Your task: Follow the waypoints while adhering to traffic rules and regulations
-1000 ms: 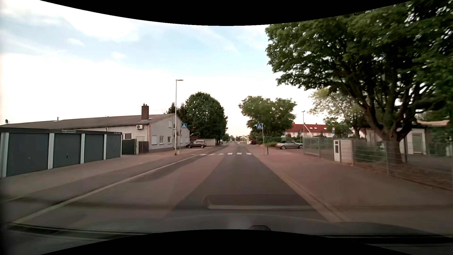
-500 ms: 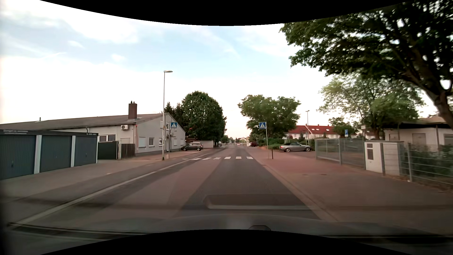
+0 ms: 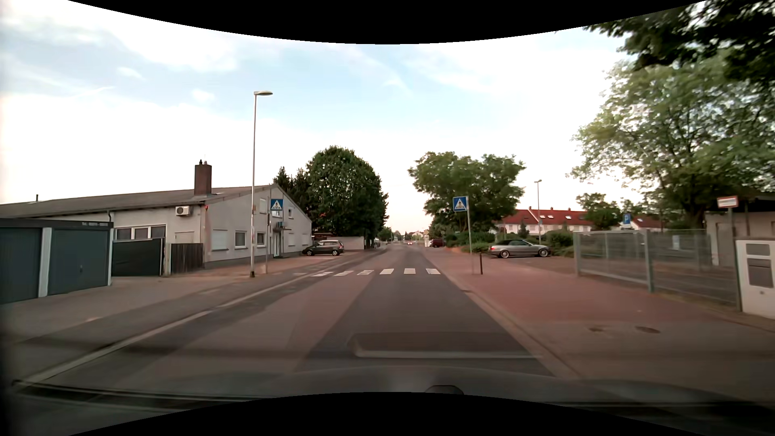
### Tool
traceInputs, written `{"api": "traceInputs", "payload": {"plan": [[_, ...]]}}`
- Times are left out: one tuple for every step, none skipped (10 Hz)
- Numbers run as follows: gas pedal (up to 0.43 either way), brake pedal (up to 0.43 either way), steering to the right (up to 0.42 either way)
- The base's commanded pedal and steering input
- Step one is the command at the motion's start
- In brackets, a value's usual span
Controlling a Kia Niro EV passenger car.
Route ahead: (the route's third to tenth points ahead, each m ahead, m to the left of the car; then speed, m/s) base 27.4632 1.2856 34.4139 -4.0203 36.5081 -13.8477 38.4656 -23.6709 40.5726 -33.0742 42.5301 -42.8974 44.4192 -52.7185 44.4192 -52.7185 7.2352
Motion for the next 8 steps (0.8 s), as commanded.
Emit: {"api": "traceInputs", "payload": {"plan": [[0.0, 0.0, -0.011], [0.0, 0.0, -0.012], [0.0, 0.0, -0.012], [0.0, 0.0, -0.012], [0.0, 0.0, -0.011], [0.0, 0.0, -0.01], [0.0, 0.0, -0.01], [0.0, 0.0, -0.009]]}}
